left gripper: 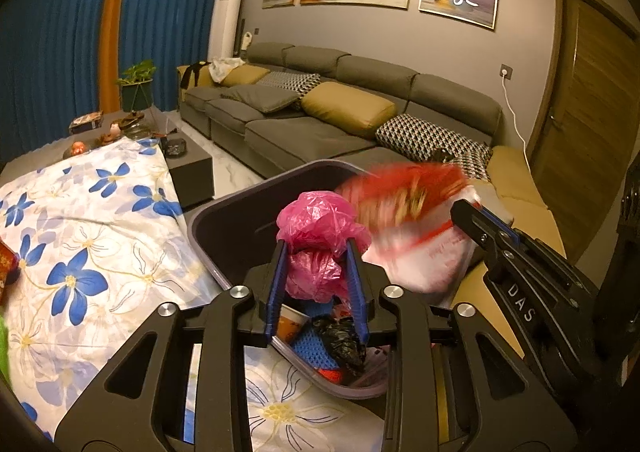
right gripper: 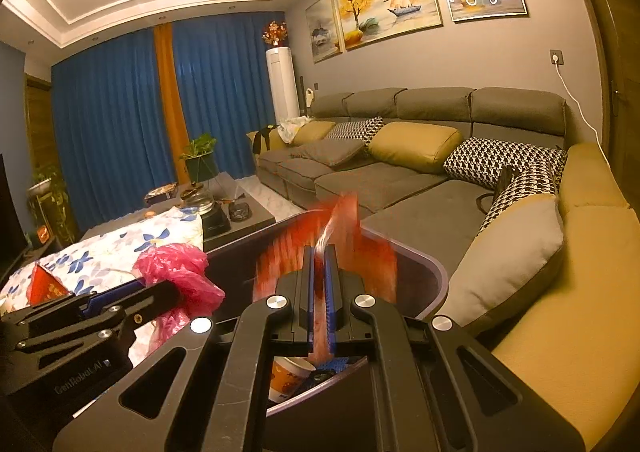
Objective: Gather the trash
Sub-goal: 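Open both tools to drop the snack bag and pink bag into the bin, then move both open tools back over the remaining trash on the table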
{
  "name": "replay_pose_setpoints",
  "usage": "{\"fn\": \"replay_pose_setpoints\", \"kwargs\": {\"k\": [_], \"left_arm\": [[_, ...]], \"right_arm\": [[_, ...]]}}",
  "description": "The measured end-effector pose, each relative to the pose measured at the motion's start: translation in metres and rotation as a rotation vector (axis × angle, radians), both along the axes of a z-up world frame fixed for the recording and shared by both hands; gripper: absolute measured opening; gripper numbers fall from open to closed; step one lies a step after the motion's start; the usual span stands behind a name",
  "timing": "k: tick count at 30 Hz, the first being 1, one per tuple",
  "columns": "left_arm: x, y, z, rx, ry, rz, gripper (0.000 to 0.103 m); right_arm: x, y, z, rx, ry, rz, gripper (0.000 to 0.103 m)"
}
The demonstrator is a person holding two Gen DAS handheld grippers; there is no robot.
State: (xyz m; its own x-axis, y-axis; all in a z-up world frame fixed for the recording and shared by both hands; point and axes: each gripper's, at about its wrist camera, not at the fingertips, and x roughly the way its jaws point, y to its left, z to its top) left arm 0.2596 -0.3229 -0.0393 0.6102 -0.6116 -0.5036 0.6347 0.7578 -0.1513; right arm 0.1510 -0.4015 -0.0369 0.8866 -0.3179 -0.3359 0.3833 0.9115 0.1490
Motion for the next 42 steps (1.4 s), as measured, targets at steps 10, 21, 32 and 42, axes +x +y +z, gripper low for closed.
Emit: {"fn": "replay_pose_setpoints", "kwargs": {"k": [10,21,32,42], "left_arm": [[0.005,0.019,-0.003,-0.042,0.016,0.079,0.084],[-0.014,0.067,-0.004,0.019,-0.030,0.248,0.093],[-0.032,0.158,0.001,0.053,-0.068,0.503,0.096],[-0.051,0.247,0.000,0.085,-0.066,0.684,0.096]], "right_arm": [[-0.007,-0.010,0.000,0.026,-0.019,-0.012,0.015],[-0.024,0.002,0.001,0.022,-0.045,-0.008,0.074],[-0.029,0.041,0.003,0.004,-0.046,0.066,0.081],[-0.015,0.112,0.004,-0.013,-0.032,0.218,0.081]]}}
